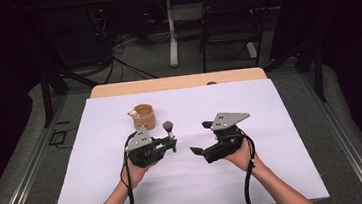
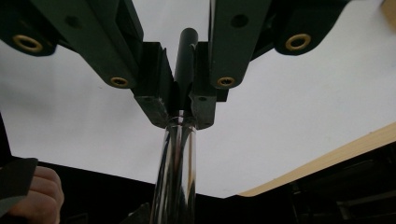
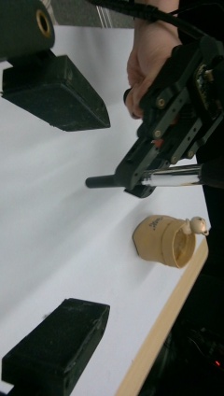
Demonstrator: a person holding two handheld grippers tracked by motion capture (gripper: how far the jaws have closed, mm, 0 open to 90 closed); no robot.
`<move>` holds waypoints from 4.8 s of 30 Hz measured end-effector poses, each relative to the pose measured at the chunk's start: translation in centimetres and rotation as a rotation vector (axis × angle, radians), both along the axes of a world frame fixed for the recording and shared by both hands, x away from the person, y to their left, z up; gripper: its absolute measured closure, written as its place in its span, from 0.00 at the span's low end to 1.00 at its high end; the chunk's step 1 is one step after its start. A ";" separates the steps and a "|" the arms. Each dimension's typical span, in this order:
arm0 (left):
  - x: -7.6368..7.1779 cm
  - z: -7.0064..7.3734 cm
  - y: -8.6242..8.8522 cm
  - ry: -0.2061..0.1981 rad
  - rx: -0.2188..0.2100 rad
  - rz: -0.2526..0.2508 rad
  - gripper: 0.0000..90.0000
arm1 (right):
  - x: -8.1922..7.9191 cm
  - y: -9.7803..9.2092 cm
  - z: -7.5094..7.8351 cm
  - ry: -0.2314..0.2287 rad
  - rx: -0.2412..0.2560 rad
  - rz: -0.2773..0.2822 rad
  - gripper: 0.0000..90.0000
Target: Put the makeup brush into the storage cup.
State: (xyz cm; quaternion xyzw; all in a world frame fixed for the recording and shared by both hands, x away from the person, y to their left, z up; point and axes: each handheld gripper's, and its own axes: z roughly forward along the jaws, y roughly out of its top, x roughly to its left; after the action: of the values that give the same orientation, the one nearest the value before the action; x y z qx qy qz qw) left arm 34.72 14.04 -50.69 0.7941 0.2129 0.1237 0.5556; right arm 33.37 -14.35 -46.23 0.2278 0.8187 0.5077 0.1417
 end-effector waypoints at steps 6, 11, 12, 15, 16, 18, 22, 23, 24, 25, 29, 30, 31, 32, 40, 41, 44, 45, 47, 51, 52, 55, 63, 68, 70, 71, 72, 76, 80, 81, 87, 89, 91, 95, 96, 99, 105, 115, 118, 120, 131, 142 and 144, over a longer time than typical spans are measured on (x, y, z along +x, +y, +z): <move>0.2 0.5 1.0 -0.004 -0.012 0.024 0.88 | -0.3 -1.4 -0.1 -0.029 0.013 -0.026 0.00; 0.2 0.8 1.6 -0.013 -0.011 0.034 0.88 | -0.9 -2.7 -0.7 -0.049 0.018 -0.035 0.00; 0.2 0.8 1.8 -0.012 -0.004 0.044 0.88 | -1.0 -2.9 -0.8 -0.050 0.021 -0.038 0.00; 0.4 1.0 2.3 -0.015 -0.014 0.059 0.88 | -1.2 -3.1 -0.8 -0.069 0.027 -0.048 0.00; 0.4 1.2 2.5 -0.011 -0.019 0.057 0.88 | -1.3 -3.1 -0.8 -0.075 0.026 -0.054 0.00; 0.4 1.3 2.9 -0.017 -0.022 0.068 0.88 | -1.4 -3.0 -0.8 -0.091 0.026 -0.057 0.00; 0.5 1.5 3.6 -0.017 -0.016 0.075 0.88 | -2.0 -3.2 -1.0 -0.108 0.018 -0.066 0.00; 0.5 1.6 3.7 -0.018 -0.016 0.075 0.88 | -2.1 -3.4 -1.1 -0.107 0.021 -0.067 0.00; 0.6 1.7 3.9 -0.018 -0.017 0.067 0.88 | -2.3 -3.6 -1.3 -0.106 0.028 -0.065 0.00; 0.6 1.7 4.0 -0.021 -0.020 0.079 0.88 | -2.4 -3.8 -1.4 -0.111 0.026 -0.069 0.00; 0.8 2.0 4.2 -0.013 -0.010 0.086 0.88 | -2.7 -4.9 -1.7 -0.119 0.037 -0.091 0.00; 0.8 2.0 4.2 -0.013 -0.004 0.090 0.88 | -2.9 -5.3 -1.8 -0.120 0.043 -0.101 0.00; 0.8 2.0 4.3 -0.013 0.004 0.097 0.88 | -3.0 -5.7 -1.9 -0.134 0.060 -0.116 0.00; 0.9 2.1 4.3 -0.011 0.010 0.099 0.88 | -3.1 -6.1 -2.0 -0.133 0.067 -0.124 0.00; 1.1 2.8 4.6 -0.024 0.002 0.103 0.88 | -4.4 -8.6 -3.0 -0.144 0.066 -0.156 0.00; 1.2 2.9 4.6 -0.028 0.002 0.108 0.88 | -4.4 -8.9 -3.2 -0.136 0.069 -0.157 0.00; 1.3 3.2 5.0 -0.034 -0.003 0.114 0.88 | -4.8 -9.6 -3.6 -0.132 0.064 -0.169 0.00; 1.3 3.2 5.1 -0.032 -0.004 0.117 0.88 | -4.9 -9.9 -3.7 -0.134 0.062 -0.168 0.00; 1.5 3.4 5.4 -0.033 -0.007 0.125 0.88 | -5.3 -10.3 -3.9 -0.145 0.061 -0.197 0.00; 1.9 3.7 5.9 -0.036 -0.014 0.149 0.88 | -5.7 -11.2 -4.3 -0.146 0.061 -0.201 0.00; 2.0 3.8 6.0 -0.033 -0.012 0.150 0.88 | -5.7 -11.3 -4.5 -0.141 0.061 -0.200 0.00; 2.2 3.9 6.3 -0.035 -0.010 0.165 0.88 | -5.8 -11.6 -4.8 -0.126 0.042 -0.198 0.00; 3.0 4.7 7.2 -0.045 -0.007 0.194 0.88 | -5.5 -11.7 -4.9 -0.103 0.041 -0.209 0.00; 3.5 5.7 7.5 -0.065 -0.006 0.211 0.88 | -5.5 -11.8 -4.9 -0.106 0.036 -0.210 0.00; 3.7 6.1 7.7 -0.069 -0.011 0.213 0.88 | -5.4 -11.9 -5.0 -0.100 0.035 -0.207 0.00; 3.9 6.3 7.8 -0.072 -0.008 0.219 0.88 | -5.4 -11.8 -5.0 -0.100 0.028 -0.211 0.00; 4.0 6.4 7.8 -0.076 -0.012 0.225 0.88 | -5.3 -11.8 -5.0 -0.099 0.023 -0.210 0.00; 4.5 7.1 8.2 -0.084 -0.015 0.239 0.88 | -5.3 -11.8 -5.0 -0.090 0.019 -0.209 0.00; 4.9 7.5 8.4 -0.090 -0.021 0.253 0.88 | -5.3 -11.7 -5.0 -0.096 0.013 -0.207 0.00; 5.1 7.6 8.5 -0.092 -0.025 0.259 0.88 | -5.3 -11.7 -5.0 -0.094 0.011 -0.208 0.00; 5.9 8.2 8.6 -0.096 -0.009 0.280 0.88 | -5.2 -11.7 -5.0 -0.086 0.006 -0.213 0.00; 6.1 8.5 8.7 -0.102 -0.012 0.289 0.88 | -5.2 -11.7 -5.0 -0.083 0.010 -0.216 0.00; 6.3 8.8 8.7 -0.107 -0.015 0.297 0.88 | -5.1 -11.7 -5.0 -0.080 0.010 -0.215 0.00; 6.8 8.8 8.7 -0.111 -0.011 0.309 0.88 | -5.0 -11.6 -5.1 -0.081 0.010 -0.214 0.00; 6.9 8.8 8.7 -0.112 -0.009 0.313 0.88 | -5.0 -11.6 -5.0 -0.080 0.007 -0.214 0.00; 7.4 8.6 8.7 -0.106 -0.015 0.324 0.88 | -5.0 -11.5 -5.0 -0.078 0.004 -0.213 0.00; 8.3 7.9 8.4 -0.095 -0.017 0.342 0.88 | -4.9 -11.5 -5.1 -0.071 -0.005 -0.214 0.00; 9.4 6.6 7.2 -0.076 -0.009 0.359 0.88 | -5.0 -11.5 -5.1 -0.071 -0.018 -0.208 0.00; 9.7 6.1 6.9 -0.075 -0.004 0.365 0.88 | -5.0 -11.5 -5.0 -0.076 -0.015 -0.210 0.00; 9.8 5.8 6.7 -0.068 -0.004 0.364 0.88 | -5.0 -11.5 -4.9 -0.077 -0.012 -0.211 0.00; 10.4 4.3 6.3 -0.048 0.016 0.371 0.88 | -5.0 -11.4 -5.1 -0.068 -0.019 -0.204 0.00; 10.9 3.4 6.2 -0.032 0.014 0.380 0.87 | -4.9 -11.4 -5.1 -0.063 -0.022 -0.203 0.00; 10.9 3.2 6.1 -0.029 0.027 0.378 0.87 | -4.9 -11.4 -5.1 -0.064 -0.024 -0.203 0.00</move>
State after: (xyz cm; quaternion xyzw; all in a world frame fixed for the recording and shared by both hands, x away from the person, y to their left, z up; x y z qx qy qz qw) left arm 45.65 20.15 -47.49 0.7454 0.3487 0.2401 0.5149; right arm 28.50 -25.74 -51.32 0.2916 0.7926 0.4878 0.2210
